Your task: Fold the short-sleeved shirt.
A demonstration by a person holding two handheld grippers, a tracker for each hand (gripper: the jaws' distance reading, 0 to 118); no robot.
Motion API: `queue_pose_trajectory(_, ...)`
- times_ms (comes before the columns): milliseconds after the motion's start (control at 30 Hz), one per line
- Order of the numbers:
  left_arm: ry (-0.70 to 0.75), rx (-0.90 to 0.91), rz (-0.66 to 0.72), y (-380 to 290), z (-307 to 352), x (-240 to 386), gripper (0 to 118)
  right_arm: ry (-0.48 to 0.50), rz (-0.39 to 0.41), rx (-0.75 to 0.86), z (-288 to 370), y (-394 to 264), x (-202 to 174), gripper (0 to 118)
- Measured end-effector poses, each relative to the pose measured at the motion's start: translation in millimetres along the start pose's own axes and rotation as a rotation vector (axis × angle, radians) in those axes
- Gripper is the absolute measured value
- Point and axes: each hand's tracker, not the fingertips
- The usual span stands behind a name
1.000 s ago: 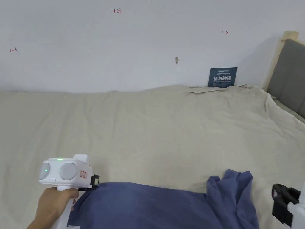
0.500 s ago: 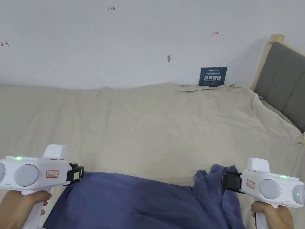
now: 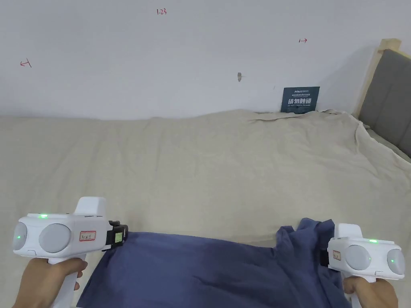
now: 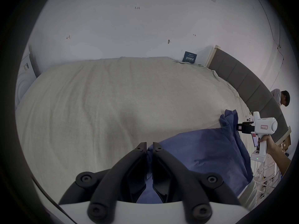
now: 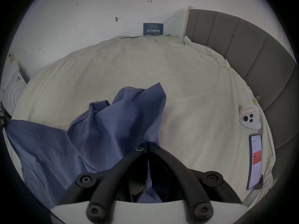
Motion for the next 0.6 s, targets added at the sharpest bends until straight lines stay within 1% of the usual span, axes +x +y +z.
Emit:
queue_pose_trajectory(67,0.006,0.003,0.009,-2.4,-1.9,-3.0,2,0.014,-0.001,0.035,10.1,-0.5,3.5,0)
queue_pose_trajectory(100,0.011,0.005,0.014,-3.5,-3.2,-4.7,2,0.010,0.009,0.058,17.6,0.2,4.5,0)
queue_pose_trajectory(167,0.019,0.013,0.029,-5.7,-1.7,-7.6,2,0.033,0.033,0.100,33.5,2.7,9.2,0)
queue_pose_trajectory(300,0.023,0.054,0.103,-8.4,16.3,-13.5,2,0.100,0.002,0.199,77.1,10.5,21.7,0)
queue_pose_trajectory(433,0.017,0.107,0.157,-8.0,49.2,-17.5,2,0.152,-0.011,0.312,128.8,20.7,31.7,0)
queue_pose_trajectory(600,0.016,0.201,0.184,-0.3,91.6,-17.1,2,0.233,-0.049,0.448,204.6,26.0,33.2,0)
